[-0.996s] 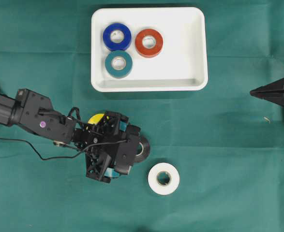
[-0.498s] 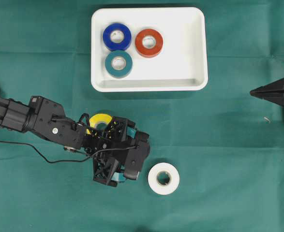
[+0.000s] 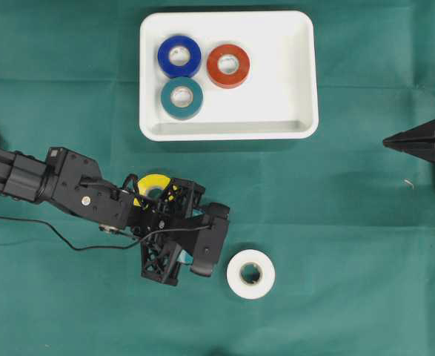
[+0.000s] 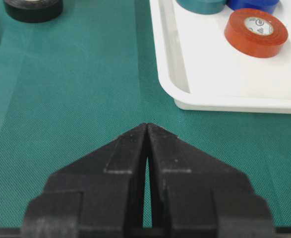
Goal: Put the tape into the white case with the left arm.
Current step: 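Lower the left gripper into the black tape hole and grasp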
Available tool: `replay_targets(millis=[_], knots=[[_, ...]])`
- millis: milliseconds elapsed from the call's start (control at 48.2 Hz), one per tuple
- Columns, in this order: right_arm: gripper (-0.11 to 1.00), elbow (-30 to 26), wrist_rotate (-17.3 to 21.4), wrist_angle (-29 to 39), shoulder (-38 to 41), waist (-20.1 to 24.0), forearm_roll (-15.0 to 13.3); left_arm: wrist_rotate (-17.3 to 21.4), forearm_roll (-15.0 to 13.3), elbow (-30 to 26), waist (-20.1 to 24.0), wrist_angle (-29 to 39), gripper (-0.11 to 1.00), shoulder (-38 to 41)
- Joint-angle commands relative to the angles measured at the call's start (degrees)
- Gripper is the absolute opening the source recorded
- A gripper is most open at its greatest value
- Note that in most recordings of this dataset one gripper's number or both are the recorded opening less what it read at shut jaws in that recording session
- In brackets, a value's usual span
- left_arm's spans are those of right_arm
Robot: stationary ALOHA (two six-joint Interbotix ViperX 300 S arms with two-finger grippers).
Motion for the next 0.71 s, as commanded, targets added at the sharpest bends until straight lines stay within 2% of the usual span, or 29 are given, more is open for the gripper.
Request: replay_targets(millis=[0,415,685], knots=[[-0.09,-0.6,0.0,-0.5,0.4,-0.1,-0.2,-0.1,-0.1,-0.9,-0.1,0.2,0.23,-2.1],[-0.09,-0.6,0.0,-0.5,0.4,-0.1,-0.2,0.0,-0.1,-1.8,-1.7,0.6,0.24,-7.7],[-0.09,-0.6,0.0,-0.6,0.4,-0.1,-0.2,0.2,-0.1,-3.7,-2.3,5.9,0.23,-10.7]])
